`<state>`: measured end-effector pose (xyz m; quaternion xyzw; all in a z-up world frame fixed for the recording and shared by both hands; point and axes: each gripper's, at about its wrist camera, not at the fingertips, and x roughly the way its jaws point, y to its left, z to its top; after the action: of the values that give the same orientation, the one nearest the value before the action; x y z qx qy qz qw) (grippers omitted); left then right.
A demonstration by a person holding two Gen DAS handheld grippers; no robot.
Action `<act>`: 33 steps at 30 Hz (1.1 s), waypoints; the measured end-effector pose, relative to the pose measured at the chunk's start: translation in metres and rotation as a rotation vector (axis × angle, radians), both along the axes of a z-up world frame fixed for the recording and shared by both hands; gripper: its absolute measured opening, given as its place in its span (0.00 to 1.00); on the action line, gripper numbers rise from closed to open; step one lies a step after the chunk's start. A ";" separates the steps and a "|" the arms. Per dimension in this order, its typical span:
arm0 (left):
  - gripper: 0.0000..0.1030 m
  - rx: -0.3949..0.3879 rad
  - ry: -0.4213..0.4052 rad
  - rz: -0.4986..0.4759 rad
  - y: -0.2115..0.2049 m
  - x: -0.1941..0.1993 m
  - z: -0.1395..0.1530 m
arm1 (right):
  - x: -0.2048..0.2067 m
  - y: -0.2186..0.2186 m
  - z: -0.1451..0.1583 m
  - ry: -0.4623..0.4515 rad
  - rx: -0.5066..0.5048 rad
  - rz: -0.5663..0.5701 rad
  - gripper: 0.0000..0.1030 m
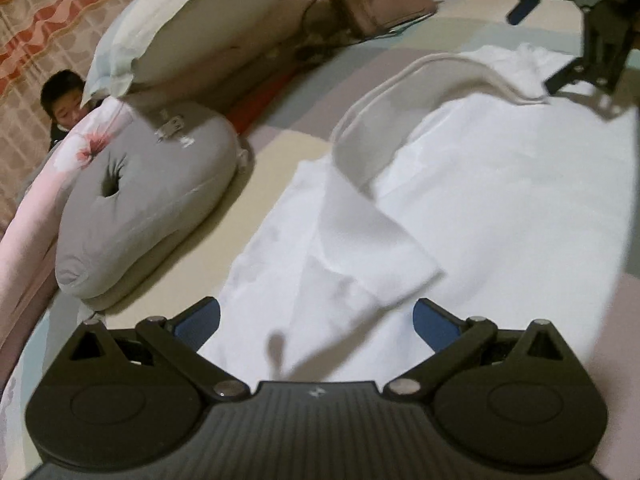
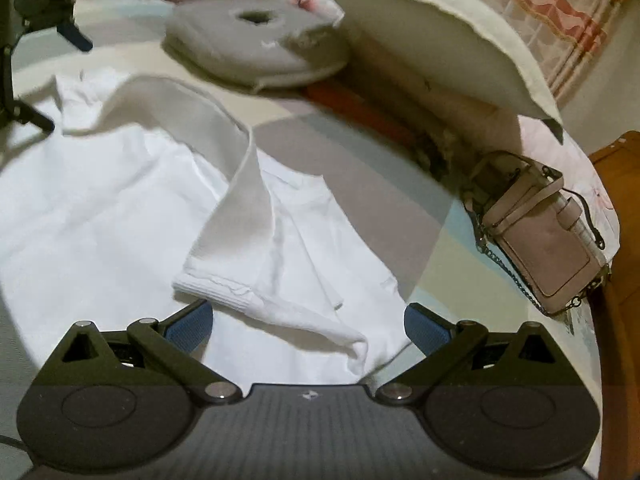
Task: Fold clothes
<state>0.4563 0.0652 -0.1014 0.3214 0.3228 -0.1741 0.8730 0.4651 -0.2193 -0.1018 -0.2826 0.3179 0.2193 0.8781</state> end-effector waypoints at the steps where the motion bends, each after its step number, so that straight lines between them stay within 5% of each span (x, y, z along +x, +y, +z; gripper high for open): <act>1: 0.99 -0.013 -0.013 0.024 0.003 0.007 0.001 | 0.004 -0.003 0.002 -0.010 0.024 -0.017 1.00; 9: 0.99 -0.151 -0.126 0.325 0.050 0.069 0.021 | 0.048 -0.044 0.015 -0.108 0.172 -0.301 1.00; 13: 0.99 -0.229 -0.138 0.314 0.057 0.056 0.031 | 0.043 -0.058 0.016 -0.176 0.183 -0.397 1.00; 17: 0.99 -0.271 -0.104 0.164 0.035 0.016 0.034 | 0.008 -0.056 0.026 -0.165 0.303 -0.271 1.00; 21: 0.99 -0.334 0.026 0.002 0.012 -0.008 0.024 | -0.009 -0.035 0.027 -0.044 0.425 -0.053 1.00; 29: 0.99 -0.396 0.195 0.028 0.022 -0.042 -0.016 | -0.043 -0.044 -0.007 0.116 0.458 -0.045 1.00; 33: 0.99 -0.393 0.208 0.036 0.030 -0.064 -0.023 | -0.079 -0.053 -0.033 0.189 0.408 -0.025 0.99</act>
<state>0.3923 0.0952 -0.1248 0.1194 0.3767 -0.2504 0.8838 0.3865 -0.2720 -0.1348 -0.0734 0.3514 0.2938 0.8859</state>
